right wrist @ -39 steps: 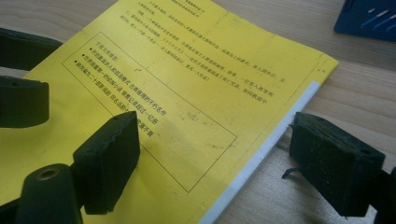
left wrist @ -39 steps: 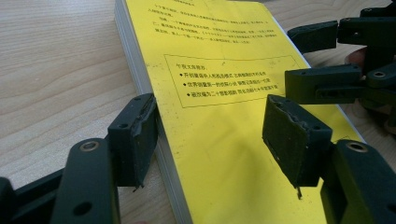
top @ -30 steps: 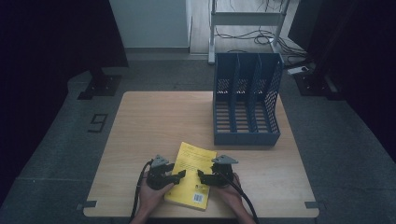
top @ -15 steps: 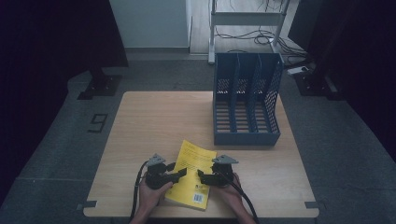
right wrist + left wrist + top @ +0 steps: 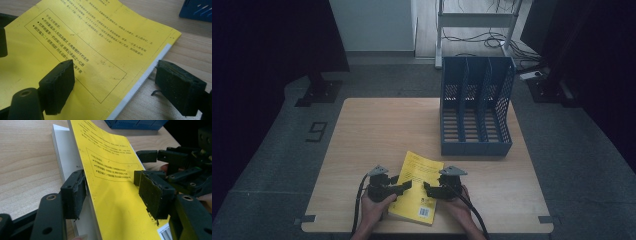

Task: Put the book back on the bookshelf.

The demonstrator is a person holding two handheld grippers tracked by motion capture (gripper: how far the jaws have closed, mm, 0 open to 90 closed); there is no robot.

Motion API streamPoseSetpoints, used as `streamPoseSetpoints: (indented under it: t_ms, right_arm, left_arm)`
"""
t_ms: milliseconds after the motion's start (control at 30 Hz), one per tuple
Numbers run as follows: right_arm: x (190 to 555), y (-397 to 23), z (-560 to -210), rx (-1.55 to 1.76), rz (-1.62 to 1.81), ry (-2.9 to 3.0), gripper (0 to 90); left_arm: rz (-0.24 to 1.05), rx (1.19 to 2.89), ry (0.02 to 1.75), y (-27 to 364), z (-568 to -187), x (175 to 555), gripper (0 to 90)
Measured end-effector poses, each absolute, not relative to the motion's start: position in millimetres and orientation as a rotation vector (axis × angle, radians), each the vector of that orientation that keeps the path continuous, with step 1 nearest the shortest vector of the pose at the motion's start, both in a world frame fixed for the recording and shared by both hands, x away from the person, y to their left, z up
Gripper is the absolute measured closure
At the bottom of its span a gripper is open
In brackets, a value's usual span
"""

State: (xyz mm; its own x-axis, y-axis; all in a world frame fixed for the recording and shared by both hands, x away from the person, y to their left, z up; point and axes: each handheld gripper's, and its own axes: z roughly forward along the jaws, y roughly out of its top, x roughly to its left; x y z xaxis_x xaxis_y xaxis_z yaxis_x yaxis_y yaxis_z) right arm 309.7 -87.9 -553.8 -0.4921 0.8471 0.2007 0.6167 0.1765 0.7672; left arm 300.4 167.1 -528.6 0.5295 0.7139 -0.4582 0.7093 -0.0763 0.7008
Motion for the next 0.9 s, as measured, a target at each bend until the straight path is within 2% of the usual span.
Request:
streamPoseSetpoints:
  t_ms: [267,333,900]
  right_arm:
    - [310,-88,-554,1.405,1.216,2.184,15.9]
    - [310,-88,-554,1.405,1.215,2.183,15.9]
    - [310,-88,-554,1.403,1.216,2.183,16.0]
  left_arm:
    - [-0.009,1.799,1.200,167,-532,302,38.6]
    - [-0.093,1.814,1.202,164,-539,305,38.4]
    - [-0.005,1.883,1.186,156,-538,313,40.3]
